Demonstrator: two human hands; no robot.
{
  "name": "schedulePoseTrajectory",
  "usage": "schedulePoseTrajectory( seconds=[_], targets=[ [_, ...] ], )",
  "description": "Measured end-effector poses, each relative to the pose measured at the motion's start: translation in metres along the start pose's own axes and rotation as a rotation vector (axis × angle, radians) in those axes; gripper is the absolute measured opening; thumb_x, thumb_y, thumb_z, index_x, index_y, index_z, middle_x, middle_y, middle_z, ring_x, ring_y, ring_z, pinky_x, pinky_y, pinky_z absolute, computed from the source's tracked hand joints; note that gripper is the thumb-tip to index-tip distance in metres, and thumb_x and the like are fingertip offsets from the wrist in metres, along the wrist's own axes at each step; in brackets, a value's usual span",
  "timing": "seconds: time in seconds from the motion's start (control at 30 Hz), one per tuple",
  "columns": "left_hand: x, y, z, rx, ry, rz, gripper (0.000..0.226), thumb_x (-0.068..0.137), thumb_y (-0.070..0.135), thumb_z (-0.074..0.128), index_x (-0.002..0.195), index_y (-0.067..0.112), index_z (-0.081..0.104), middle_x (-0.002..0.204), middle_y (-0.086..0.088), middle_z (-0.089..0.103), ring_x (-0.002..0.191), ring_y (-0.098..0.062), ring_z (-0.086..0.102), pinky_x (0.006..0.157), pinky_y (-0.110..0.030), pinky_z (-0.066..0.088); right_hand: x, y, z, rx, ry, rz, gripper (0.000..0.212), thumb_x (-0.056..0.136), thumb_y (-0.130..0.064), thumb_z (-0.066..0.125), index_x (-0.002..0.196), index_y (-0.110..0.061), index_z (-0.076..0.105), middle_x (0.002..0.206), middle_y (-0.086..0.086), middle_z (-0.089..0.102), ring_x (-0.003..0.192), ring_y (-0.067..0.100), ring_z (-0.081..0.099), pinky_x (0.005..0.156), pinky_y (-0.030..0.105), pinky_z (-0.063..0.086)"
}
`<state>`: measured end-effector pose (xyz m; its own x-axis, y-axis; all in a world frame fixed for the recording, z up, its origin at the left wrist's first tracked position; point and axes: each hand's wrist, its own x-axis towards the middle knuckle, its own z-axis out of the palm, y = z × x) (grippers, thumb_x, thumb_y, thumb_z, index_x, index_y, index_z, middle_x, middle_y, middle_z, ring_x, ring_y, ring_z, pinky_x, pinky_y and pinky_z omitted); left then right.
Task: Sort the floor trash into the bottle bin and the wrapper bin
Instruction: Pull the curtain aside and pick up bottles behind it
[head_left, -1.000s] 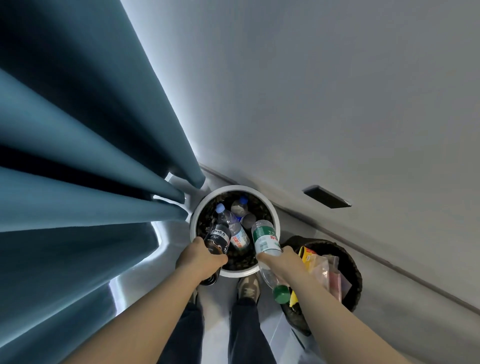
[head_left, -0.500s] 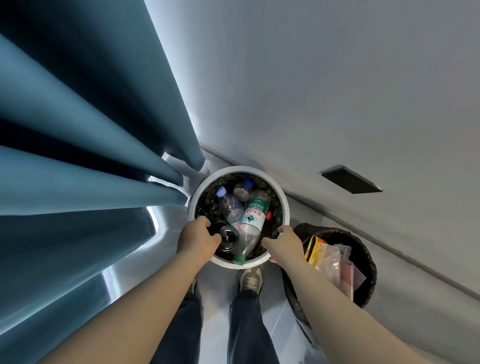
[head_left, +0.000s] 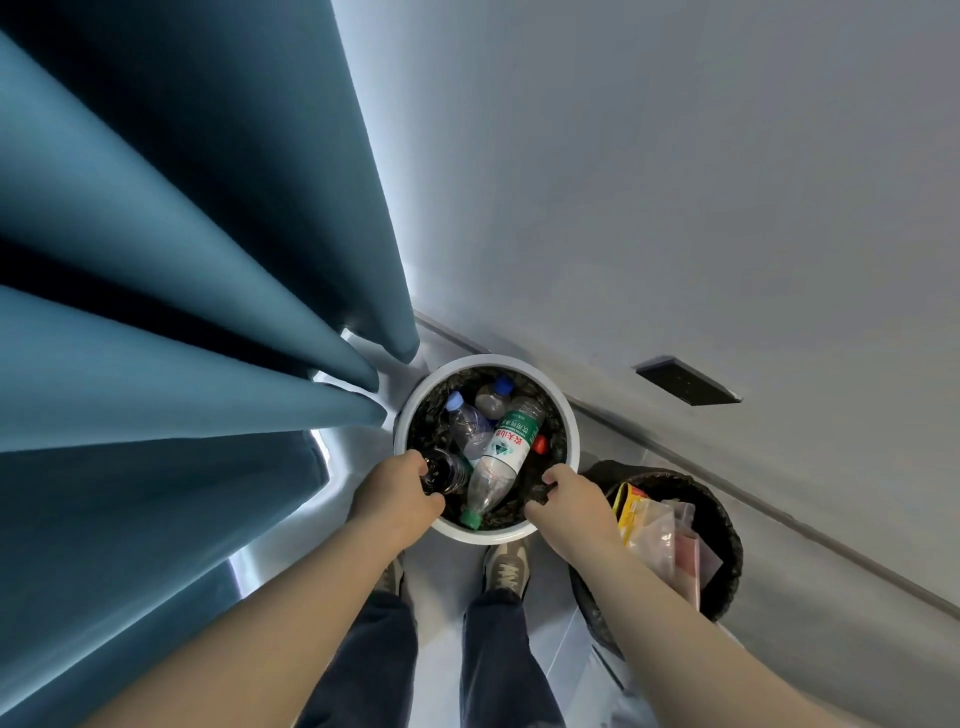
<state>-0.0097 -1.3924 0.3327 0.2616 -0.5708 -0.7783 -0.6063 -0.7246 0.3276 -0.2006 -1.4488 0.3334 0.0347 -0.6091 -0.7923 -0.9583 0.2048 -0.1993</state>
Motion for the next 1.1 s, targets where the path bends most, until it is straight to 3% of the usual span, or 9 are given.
schedulePoseTrajectory(
  seconds=[0.27, 0.5, 0.67, 0.83, 0.93, 1.1],
  targets=[
    [-0.069, 0.022, -0.06, 0.094, -0.013, 0.095, 0.027, 0.083, 0.027, 0.062, 0.107, 0.017, 0.057, 0.104, -0.001, 0.061, 0.097, -0.021, 0.059, 0.079, -0.028, 0.047, -0.077, -0.024, -0.055, -0.255, 0.008, -0.195, 0.042, 0.087, -0.026, 0.056, 0.128, -0.02, 0.05, 0.122, 0.002, 0.058, 0.109, 0.022, 0.057, 0.085, 0.032, 0.049],
    [-0.147, 0.053, -0.111, 0.149, 0.018, 0.185, 0.025, 0.081, 0.028, 0.06, 0.104, 0.019, 0.057, 0.102, 0.0, 0.058, 0.094, -0.019, 0.057, 0.08, -0.03, 0.05, -0.157, -0.04, -0.116, -0.424, 0.065, -0.379, 0.037, 0.087, -0.03, 0.057, 0.122, -0.021, 0.054, 0.118, 0.001, 0.058, 0.107, 0.023, 0.056, 0.088, 0.034, 0.048],
    [-0.205, 0.077, -0.138, 0.16, 0.032, 0.205, 0.032, 0.081, 0.03, 0.06, 0.112, 0.021, 0.057, 0.11, 0.001, 0.061, 0.099, -0.019, 0.058, 0.085, -0.032, 0.05, -0.207, -0.048, -0.159, -0.47, 0.105, -0.463, 0.032, 0.083, -0.032, 0.059, 0.114, -0.024, 0.056, 0.11, -0.001, 0.059, 0.102, 0.023, 0.058, 0.083, 0.038, 0.051],
    [-0.262, 0.096, -0.16, 0.051, 0.107, 0.202, 0.032, 0.081, 0.032, 0.063, 0.11, 0.021, 0.058, 0.11, 0.003, 0.063, 0.102, -0.016, 0.059, 0.088, -0.03, 0.05, -0.257, -0.053, -0.201, -0.545, 0.141, -0.567, 0.032, 0.081, -0.037, 0.061, 0.11, -0.024, 0.056, 0.109, -0.002, 0.061, 0.099, 0.022, 0.058, 0.083, 0.04, 0.052],
    [-0.298, 0.104, -0.172, -0.001, 0.155, 0.195, 0.036, 0.081, 0.033, 0.066, 0.113, 0.019, 0.058, 0.111, 0.003, 0.062, 0.101, -0.016, 0.058, 0.082, -0.024, 0.045, -0.291, -0.061, -0.228, -0.592, 0.145, -0.633, 0.032, 0.082, -0.032, 0.059, 0.113, -0.022, 0.057, 0.109, 0.0, 0.062, 0.1, 0.022, 0.059, 0.084, 0.039, 0.051],
    [-0.352, 0.112, -0.19, -0.055, 0.273, 0.207, 0.03, 0.081, 0.028, 0.066, 0.109, 0.02, 0.059, 0.099, 0.005, 0.058, 0.083, -0.012, 0.054, 0.064, -0.017, 0.041, -0.342, -0.086, -0.272, -0.664, 0.168, -0.783, 0.033, 0.087, -0.03, 0.058, 0.119, -0.023, 0.058, 0.114, -0.001, 0.06, 0.101, 0.019, 0.059, 0.082, 0.03, 0.048]
  ],
)
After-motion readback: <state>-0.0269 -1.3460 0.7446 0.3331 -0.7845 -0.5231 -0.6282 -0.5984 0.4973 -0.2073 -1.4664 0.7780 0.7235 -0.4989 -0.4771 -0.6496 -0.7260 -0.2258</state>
